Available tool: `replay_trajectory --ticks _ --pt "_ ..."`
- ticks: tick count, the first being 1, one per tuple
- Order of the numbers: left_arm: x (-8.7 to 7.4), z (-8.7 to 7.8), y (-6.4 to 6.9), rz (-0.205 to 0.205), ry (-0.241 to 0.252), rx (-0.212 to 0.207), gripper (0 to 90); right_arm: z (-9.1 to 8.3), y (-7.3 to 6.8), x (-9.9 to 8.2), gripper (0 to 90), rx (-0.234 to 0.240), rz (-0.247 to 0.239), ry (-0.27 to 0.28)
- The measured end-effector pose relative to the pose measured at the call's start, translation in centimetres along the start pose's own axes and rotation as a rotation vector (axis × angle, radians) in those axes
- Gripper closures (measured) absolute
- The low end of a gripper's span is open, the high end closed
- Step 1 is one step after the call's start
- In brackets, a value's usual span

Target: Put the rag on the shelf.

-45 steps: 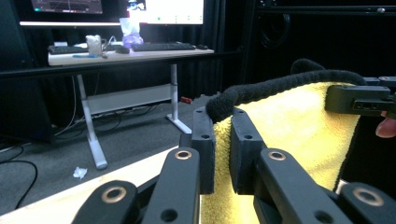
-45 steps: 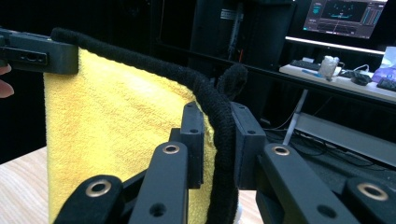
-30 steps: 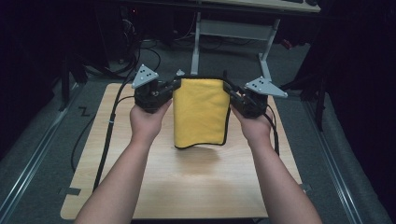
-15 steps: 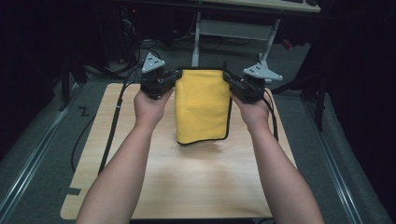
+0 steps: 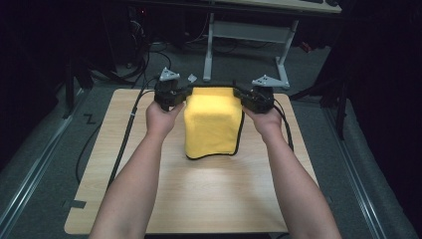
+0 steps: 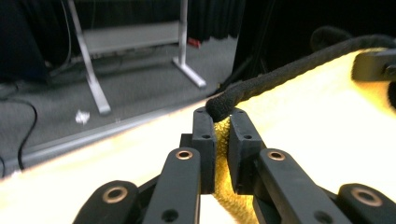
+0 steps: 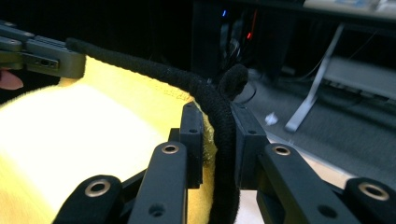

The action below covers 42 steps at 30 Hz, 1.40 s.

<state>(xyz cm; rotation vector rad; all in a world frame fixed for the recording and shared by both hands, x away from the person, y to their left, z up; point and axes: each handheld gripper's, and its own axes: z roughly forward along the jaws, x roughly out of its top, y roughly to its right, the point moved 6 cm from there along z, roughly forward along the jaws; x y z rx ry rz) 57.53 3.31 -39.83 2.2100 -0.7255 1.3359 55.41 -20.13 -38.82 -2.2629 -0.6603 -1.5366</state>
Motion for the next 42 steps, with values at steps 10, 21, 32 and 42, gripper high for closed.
replay_trajectory --ticks 10,21,32,42 --pt "-3.5 1.3 -0.9 -0.079 -0.051 -0.057 83.4 1.6 0.1 -2.6 78.2 0.023 0.016 -0.081" --pt "-5.0 1.4 -1.2 -0.103 -0.061 -0.090 83.3 1.9 0.0 -4.4 78.5 0.068 0.046 -0.096" --pt "-6.9 2.1 -1.4 -0.150 -0.063 -0.123 83.0 2.4 0.4 -5.8 76.6 0.079 0.122 -0.079" --pt "-8.8 2.8 -0.9 -0.148 -0.105 -0.119 82.9 3.1 0.7 -8.2 74.8 0.086 0.185 -0.110"
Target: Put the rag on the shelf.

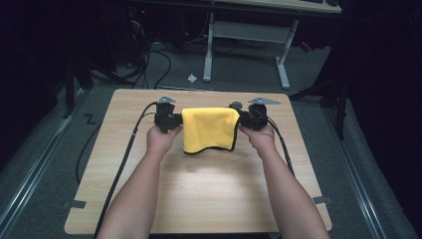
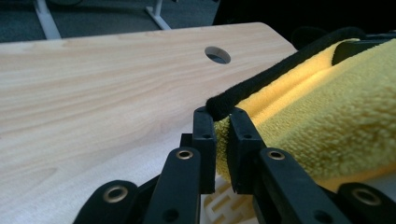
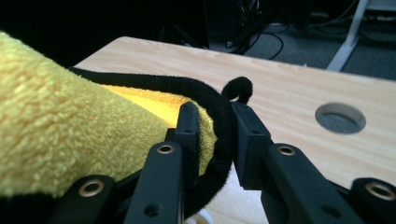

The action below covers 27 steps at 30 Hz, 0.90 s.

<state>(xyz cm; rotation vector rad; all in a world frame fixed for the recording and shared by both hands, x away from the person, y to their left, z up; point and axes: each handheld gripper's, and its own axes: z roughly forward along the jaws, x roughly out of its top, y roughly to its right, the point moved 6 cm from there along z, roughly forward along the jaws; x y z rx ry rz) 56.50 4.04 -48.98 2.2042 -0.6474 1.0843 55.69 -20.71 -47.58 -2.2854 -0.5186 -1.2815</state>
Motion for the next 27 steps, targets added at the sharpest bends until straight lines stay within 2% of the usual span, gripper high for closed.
replay_trajectory --ticks 3,6,12,19,23,27 --pt "-0.3 0.0 0.0 -0.016 0.008 -0.009 81.9 0.1 0.2 -0.3 70.4 -0.001 0.033 -0.014" --pt "-0.3 -0.1 0.0 -0.026 0.002 -0.008 78.5 -0.1 0.3 -0.1 65.3 -0.024 0.025 -0.019" --pt "-0.1 -0.4 0.2 0.002 0.004 0.019 74.8 -0.6 0.7 0.4 60.4 -0.059 0.029 -0.007" --pt "-0.1 -0.8 -0.3 0.003 -0.010 0.058 71.4 -1.6 1.4 1.2 58.0 -0.103 0.021 0.014" --pt "0.1 -1.1 -0.5 0.003 0.003 0.072 68.7 -2.0 1.9 1.4 58.1 -0.120 0.016 0.015" --pt "0.4 -1.6 -0.8 -0.017 0.014 0.088 66.5 -2.3 2.2 1.3 58.0 -0.138 0.000 0.010"
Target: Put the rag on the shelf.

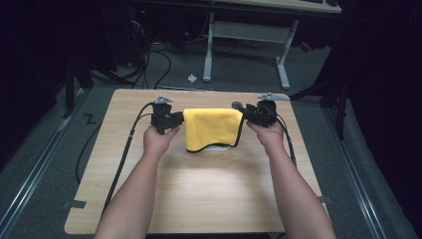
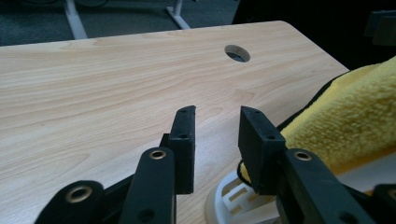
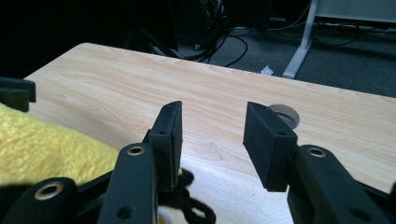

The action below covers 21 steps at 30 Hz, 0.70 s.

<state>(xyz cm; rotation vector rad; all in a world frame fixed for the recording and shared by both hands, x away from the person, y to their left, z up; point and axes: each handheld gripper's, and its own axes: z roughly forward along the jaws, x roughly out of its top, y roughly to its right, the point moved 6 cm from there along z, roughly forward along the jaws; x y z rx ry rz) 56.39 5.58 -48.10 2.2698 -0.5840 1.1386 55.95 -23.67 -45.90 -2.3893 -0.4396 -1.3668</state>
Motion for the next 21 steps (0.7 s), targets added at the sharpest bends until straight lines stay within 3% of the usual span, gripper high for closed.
replay_trajectory --ticks 12,15,21 --pt "-0.1 -2.3 -1.3 0.014 0.041 0.084 57.7 -0.9 0.4 0.0 53.4 -0.027 -0.009 0.011" --pt "-0.3 -3.0 -1.5 0.032 0.058 0.108 55.0 -1.2 0.3 -0.2 53.7 -0.044 -0.033 0.019" --pt "-0.9 -4.6 -2.0 0.029 0.086 0.122 52.0 -2.2 0.3 -0.7 54.2 -0.058 -0.045 0.027"
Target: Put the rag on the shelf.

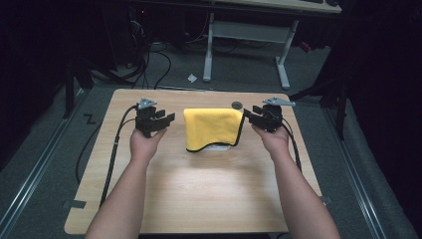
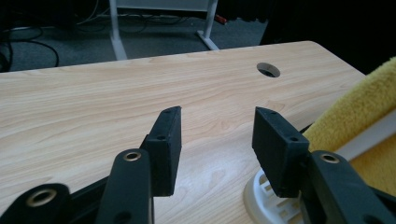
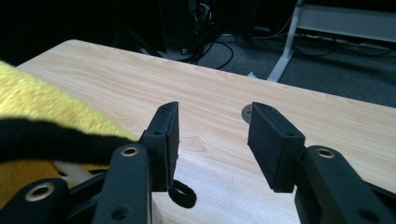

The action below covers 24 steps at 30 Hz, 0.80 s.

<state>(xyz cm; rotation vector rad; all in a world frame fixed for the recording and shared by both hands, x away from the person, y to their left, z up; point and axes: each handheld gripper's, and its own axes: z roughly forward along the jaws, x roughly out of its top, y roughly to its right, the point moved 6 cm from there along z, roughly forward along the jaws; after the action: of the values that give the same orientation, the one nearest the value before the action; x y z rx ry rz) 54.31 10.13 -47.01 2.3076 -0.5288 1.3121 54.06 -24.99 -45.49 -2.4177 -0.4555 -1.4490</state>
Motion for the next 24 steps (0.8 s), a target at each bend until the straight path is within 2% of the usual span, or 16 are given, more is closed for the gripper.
replay_trajectory --ticks 4,7,10,13,14,17,19,21,23,24 --pt "-0.7 -0.9 -0.3 -0.003 -0.004 0.003 49.9 -0.8 0.2 -0.3 54.7 -0.018 0.006 -0.014" --pt "-1.4 -1.5 -0.5 -0.005 -0.009 0.003 49.4 -1.5 0.2 -0.5 54.0 -0.029 -0.002 0.017" --pt "-2.2 -2.2 -0.7 0.004 -0.015 0.019 49.3 -2.0 0.1 -0.9 50.8 -0.034 -0.011 0.004" --pt "-3.0 -3.0 -0.7 0.005 0.001 0.020 49.3 -2.7 -0.1 -1.2 49.9 -0.042 -0.029 0.005" --pt "-3.2 -3.3 -0.7 0.007 0.004 0.017 49.3 -3.0 -0.2 -1.4 51.2 -0.044 -0.036 0.027" --pt "-4.1 -4.2 -0.5 0.011 0.008 0.010 49.4 -3.8 -0.7 -1.9 51.4 -0.037 -0.045 0.010" --pt "-4.8 -4.9 -0.2 0.021 0.007 0.001 49.4 -4.5 -1.2 -2.4 51.3 -0.045 -0.067 0.035" --pt "-5.5 -5.5 0.2 0.026 0.009 -0.008 49.4 -5.0 -1.8 -2.9 50.4 -0.049 -0.092 0.006" --pt "-6.3 -6.1 0.6 0.030 0.006 -0.024 49.4 -5.7 -2.6 -3.5 50.3 -0.044 -0.116 0.041" --pt "-6.7 -6.4 0.9 0.031 0.006 -0.029 49.3 -6.0 -2.9 -3.8 50.3 -0.047 -0.126 0.042"
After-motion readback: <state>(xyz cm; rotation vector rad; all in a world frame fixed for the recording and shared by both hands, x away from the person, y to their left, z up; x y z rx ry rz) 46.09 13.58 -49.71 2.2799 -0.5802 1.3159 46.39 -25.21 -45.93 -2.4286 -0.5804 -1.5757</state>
